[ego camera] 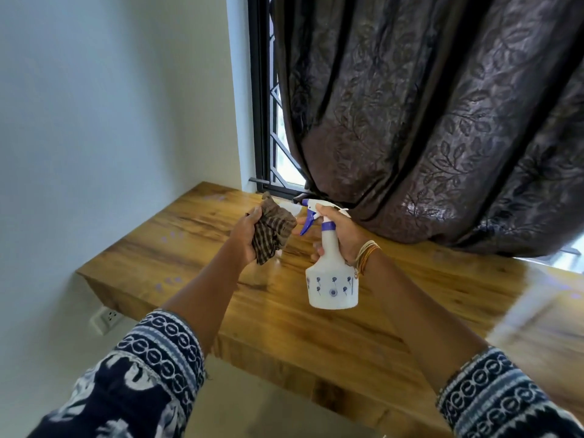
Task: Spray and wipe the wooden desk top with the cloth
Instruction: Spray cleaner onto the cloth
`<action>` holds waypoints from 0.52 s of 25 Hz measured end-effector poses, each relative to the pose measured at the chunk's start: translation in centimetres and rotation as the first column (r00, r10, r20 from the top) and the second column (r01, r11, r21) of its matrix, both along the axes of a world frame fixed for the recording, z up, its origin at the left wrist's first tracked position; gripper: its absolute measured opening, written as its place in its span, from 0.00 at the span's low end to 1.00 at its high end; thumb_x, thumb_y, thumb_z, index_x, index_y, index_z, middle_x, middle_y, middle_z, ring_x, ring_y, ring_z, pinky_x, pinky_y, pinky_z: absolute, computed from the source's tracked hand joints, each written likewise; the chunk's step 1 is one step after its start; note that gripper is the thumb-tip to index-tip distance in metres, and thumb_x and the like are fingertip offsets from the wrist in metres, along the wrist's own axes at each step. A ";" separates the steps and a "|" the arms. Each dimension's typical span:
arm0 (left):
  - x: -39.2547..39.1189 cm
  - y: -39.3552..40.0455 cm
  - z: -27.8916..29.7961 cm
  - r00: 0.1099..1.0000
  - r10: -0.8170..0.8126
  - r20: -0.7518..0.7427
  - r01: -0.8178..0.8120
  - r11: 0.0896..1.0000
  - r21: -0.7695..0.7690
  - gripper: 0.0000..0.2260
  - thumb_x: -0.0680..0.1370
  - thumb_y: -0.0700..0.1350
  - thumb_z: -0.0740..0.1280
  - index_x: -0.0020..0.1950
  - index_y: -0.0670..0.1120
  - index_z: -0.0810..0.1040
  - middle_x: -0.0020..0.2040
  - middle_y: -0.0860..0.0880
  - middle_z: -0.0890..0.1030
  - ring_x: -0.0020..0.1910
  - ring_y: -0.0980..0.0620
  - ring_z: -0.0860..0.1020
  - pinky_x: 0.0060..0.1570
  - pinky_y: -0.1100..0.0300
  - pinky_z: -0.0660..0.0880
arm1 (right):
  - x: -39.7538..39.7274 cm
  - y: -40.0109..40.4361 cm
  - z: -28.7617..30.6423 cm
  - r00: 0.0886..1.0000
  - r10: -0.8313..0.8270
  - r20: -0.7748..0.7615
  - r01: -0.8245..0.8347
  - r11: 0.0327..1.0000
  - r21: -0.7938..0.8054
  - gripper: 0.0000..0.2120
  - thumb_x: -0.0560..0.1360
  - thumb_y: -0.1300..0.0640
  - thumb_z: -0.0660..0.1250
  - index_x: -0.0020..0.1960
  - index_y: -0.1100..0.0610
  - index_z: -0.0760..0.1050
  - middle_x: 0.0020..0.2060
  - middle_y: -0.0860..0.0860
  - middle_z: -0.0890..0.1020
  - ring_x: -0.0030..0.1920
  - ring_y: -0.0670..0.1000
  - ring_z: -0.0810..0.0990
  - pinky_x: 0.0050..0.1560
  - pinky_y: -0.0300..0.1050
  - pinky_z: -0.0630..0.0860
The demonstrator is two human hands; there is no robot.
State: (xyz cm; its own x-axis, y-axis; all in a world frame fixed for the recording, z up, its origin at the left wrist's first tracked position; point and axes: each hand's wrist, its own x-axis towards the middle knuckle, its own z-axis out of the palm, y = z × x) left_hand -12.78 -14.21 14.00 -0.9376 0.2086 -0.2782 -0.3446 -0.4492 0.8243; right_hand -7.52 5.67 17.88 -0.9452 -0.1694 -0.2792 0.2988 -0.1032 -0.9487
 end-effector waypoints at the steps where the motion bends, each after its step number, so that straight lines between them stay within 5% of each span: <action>1: -0.9 -0.3 -0.1 1.000 -0.015 0.001 0.015 1.000 0.005 0.22 0.82 0.53 0.59 0.69 0.39 0.72 0.60 0.37 0.80 0.48 0.42 0.82 0.40 0.53 0.80 | -0.7 -0.6 0.1 0.999 0.025 0.021 -0.025 1.000 0.001 0.28 0.81 0.41 0.57 0.59 0.64 0.79 0.52 0.61 0.84 0.23 0.51 0.74 0.33 0.44 0.74; 7: -6.6 -2.9 -0.2 0.998 -0.023 -0.051 0.021 0.999 -0.039 0.22 0.82 0.51 0.58 0.72 0.39 0.69 0.56 0.38 0.80 0.46 0.42 0.83 0.38 0.52 0.80 | -6.1 -3.4 -1.4 0.993 0.110 -0.037 -0.104 0.985 0.137 0.34 0.78 0.34 0.56 0.56 0.65 0.80 0.54 0.66 0.82 0.23 0.48 0.75 0.27 0.40 0.74; 11: -10.2 -4.7 -0.8 0.997 -0.076 -0.031 0.074 0.996 -0.054 0.20 0.82 0.51 0.58 0.70 0.41 0.72 0.55 0.38 0.82 0.44 0.42 0.83 0.39 0.52 0.80 | -8.9 -5.1 -2.6 0.996 0.042 -0.078 -0.007 0.914 0.406 0.37 0.73 0.26 0.55 0.52 0.58 0.84 0.35 0.55 0.85 0.24 0.45 0.78 0.35 0.43 0.73; 13: -11.4 -5.3 -1.0 0.994 -0.101 -0.033 0.099 0.994 -0.047 0.19 0.83 0.51 0.58 0.68 0.41 0.73 0.53 0.38 0.82 0.43 0.41 0.83 0.39 0.52 0.80 | -10.1 -5.8 -2.7 0.992 -0.012 -0.124 0.062 0.911 0.408 0.39 0.75 0.28 0.54 0.47 0.64 0.83 0.30 0.58 0.82 0.21 0.48 0.76 0.31 0.42 0.72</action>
